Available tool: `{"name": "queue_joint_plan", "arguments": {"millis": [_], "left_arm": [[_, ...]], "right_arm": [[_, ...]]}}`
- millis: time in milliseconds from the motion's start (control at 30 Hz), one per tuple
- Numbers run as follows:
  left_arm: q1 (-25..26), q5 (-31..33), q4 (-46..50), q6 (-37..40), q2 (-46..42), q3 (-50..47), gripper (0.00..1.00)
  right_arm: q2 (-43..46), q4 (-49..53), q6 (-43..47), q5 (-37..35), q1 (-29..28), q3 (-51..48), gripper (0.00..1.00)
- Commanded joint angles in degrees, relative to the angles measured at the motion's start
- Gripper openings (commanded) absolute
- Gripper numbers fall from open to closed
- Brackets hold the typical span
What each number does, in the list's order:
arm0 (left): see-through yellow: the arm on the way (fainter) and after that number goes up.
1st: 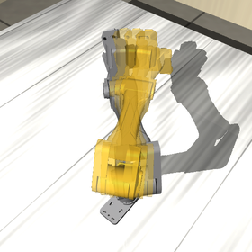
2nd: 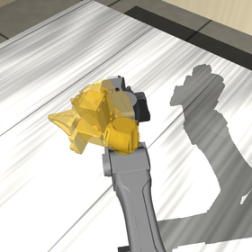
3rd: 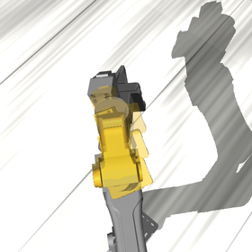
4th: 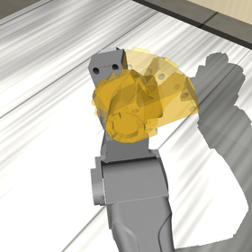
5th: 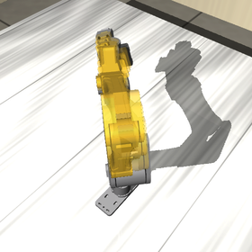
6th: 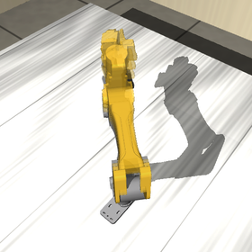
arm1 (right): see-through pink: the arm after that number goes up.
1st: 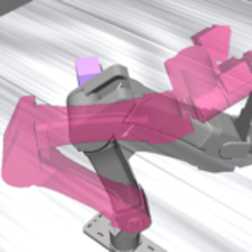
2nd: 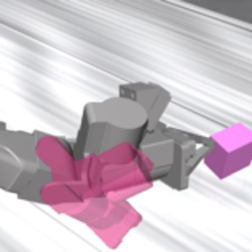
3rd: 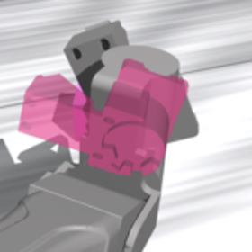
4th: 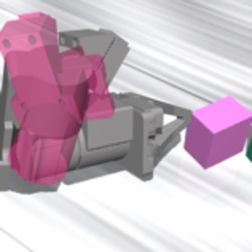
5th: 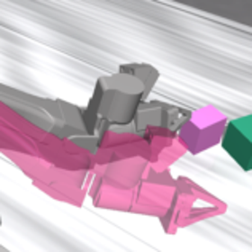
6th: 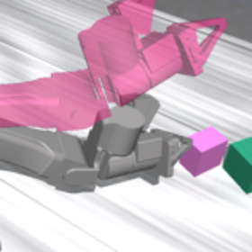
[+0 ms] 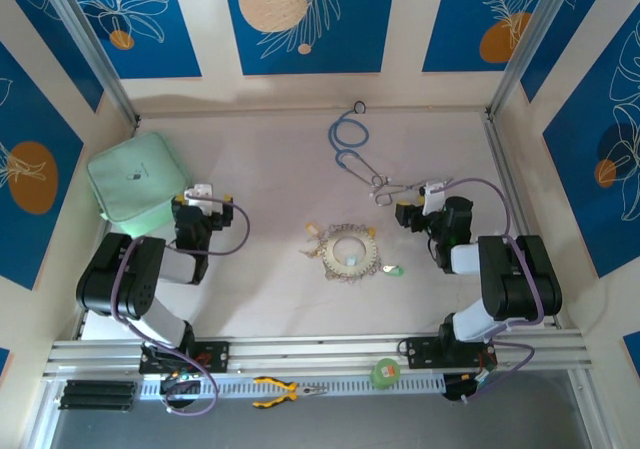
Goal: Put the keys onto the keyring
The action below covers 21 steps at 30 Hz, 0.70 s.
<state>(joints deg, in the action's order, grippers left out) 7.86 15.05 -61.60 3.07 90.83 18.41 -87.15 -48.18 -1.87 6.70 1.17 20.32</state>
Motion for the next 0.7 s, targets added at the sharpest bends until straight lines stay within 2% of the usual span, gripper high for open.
{"name": "queue_joint_plan", "arguments": {"millis": [0,300,433,533,567,600,667], "left_arm": [[-0.3,0.5,2.8,0.1,-0.7,1.1,1.00],[-0.4,-0.2,4.2,0.0,-0.7,1.8,1.00],[-2.2,-4.6,7.8,-1.0,-0.7,3.4,1.00],[-2.3,-4.6,7.6,-1.0,-0.8,3.3,1.00],[-2.3,-4.6,7.5,-1.0,-0.9,3.1,1.00],[-2.3,-4.7,7.1,-1.0,-0.9,2.9,1.00],[-2.2,-4.8,6.7,-1.0,-1.0,2.6,1.00]], "right_arm": [[0.0,0.8,-3.5,-0.6,1.9,2.9,0.65],[-0.2,1.5,-3.3,-2.7,1.0,3.3,0.70],[-0.2,1.6,-3.2,-2.9,0.9,3.3,0.70],[-0.2,1.7,-3.2,-3.0,0.9,3.4,0.72],[-0.2,1.6,-3.2,-3.2,0.8,3.3,0.75],[-0.2,1.6,-3.3,-3.7,0.8,3.4,0.99],[0.0,2.6,-3.5,-6.7,0.0,3.8,0.99]]}}
